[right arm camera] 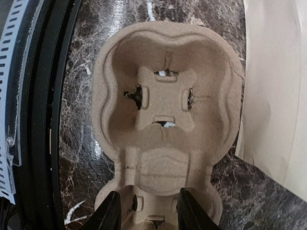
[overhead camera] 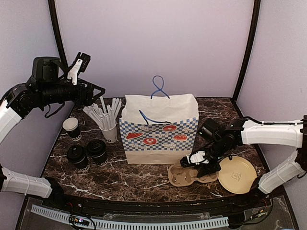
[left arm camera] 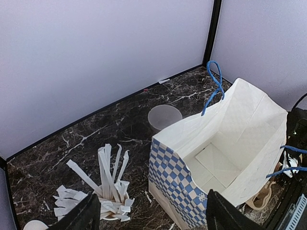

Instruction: Pack the takeout coffee

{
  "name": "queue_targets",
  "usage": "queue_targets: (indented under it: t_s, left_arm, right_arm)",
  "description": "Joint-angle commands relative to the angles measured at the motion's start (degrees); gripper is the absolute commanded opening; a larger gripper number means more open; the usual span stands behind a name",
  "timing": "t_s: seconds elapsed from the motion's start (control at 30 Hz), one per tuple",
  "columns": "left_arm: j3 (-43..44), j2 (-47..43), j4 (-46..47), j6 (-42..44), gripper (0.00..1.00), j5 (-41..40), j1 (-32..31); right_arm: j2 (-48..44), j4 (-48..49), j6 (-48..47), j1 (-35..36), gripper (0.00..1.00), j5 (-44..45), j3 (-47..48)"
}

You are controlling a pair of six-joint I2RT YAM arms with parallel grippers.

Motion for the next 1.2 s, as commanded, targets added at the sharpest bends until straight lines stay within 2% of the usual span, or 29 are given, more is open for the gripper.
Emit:
queue_targets:
  t_s: [0.0,0.5,0.73,0.87,1.07,1.17]
  left_arm:
    - [-0.93,-2.41,0.24,-0.96,0.78,-0.28,0.24]
    - [-1.98,-2.41,0.11,-0.47,0.79,-0.27,0.2]
    - [-2.14,-2.34,0.1,-0.65,0.79,-0.33,0.26]
    - [-1.68,-2.22,-0.19,-0.45,0.79,-0.29,0.24]
    - [-1.44,-2.08,-0.06,-0.19,0.79,-0.27,0.24]
    - [-0.76,-1.51,0.49,0.24,0.79,-0.03,0.25]
  right_arm:
    - [0.92,6.25,3.31,2.25,0.42,2.27,-0.57]
    - [1.7,5.72,4.51,3.44,0.44,1.8,-1.81]
    - [3.71,6.37,4.92,3.57,0.48,4.37,-2.51]
    - [3.8,6.41,5.38,3.62,0.44,4.67,-2.22]
    - [3.84,5.57,6.0,3.62,0.32,4.67,-1.11]
    - [2.97,3.79,6.13,3.62,0.3,4.59,-0.21]
